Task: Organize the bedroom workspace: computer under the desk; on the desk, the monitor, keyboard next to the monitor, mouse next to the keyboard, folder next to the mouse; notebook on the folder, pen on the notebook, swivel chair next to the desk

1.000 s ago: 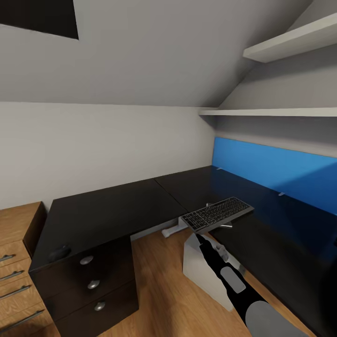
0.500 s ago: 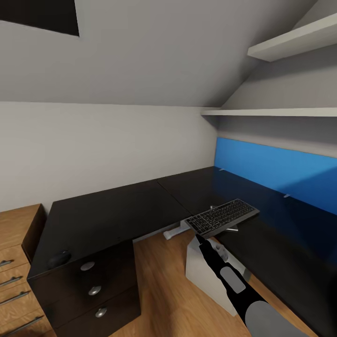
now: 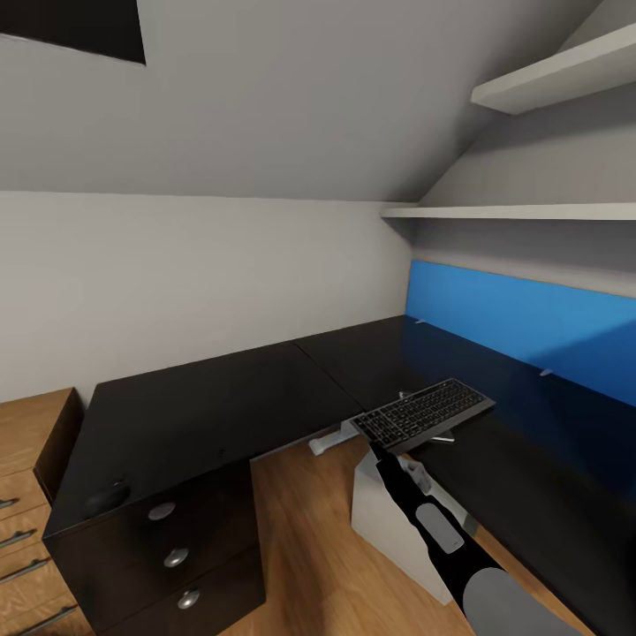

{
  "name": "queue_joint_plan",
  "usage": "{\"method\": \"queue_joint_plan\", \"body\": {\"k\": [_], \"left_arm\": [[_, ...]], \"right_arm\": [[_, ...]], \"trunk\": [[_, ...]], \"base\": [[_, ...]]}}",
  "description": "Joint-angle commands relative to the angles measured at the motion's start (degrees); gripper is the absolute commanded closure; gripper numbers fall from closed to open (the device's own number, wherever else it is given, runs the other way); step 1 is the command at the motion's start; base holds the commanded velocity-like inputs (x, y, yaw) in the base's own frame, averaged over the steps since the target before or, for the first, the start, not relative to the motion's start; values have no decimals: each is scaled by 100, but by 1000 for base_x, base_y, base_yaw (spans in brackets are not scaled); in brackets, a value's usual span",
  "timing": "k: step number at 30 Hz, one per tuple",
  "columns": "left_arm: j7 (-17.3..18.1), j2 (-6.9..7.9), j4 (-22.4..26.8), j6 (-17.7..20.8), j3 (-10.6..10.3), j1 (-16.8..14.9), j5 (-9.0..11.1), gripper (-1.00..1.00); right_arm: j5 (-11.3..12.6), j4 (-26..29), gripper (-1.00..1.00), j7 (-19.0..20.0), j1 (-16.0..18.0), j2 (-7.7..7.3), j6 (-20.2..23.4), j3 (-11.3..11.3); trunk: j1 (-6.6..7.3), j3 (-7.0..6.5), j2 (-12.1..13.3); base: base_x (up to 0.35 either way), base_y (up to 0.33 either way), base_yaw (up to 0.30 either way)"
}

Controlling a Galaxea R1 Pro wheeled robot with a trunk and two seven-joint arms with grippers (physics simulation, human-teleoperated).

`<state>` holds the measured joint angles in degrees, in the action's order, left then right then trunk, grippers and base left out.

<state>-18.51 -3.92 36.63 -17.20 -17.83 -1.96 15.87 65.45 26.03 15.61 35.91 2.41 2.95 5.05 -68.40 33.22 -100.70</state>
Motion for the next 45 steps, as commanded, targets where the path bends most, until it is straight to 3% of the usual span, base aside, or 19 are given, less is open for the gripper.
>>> {"method": "queue_joint_plan", "body": {"k": [1,39,40,45], "left_arm": [[-39,6,-3,-29,-39,-6,54,-100],[-45,5,-172,-29,-174,-6,56,-100],[-45,5,-178,-29,-180,-6,56,-100],[-47,5,-196,-29,-202,-6,56,-100]], "right_arm": [[58,-1,-100,13,4,-3,12,15],[42,25,-100,66,4,-12,-23,14],[41,25,100,66,4,-12,-23,14],[39,25,100,66,4,-12,-20,19]], "trunk": [[1,6,-3],[1,6,-3],[1,6,-3],[1,6,-3]], "base": [[10,1,0],[0,0,0],[0,0,0],[0,0,0]]}}
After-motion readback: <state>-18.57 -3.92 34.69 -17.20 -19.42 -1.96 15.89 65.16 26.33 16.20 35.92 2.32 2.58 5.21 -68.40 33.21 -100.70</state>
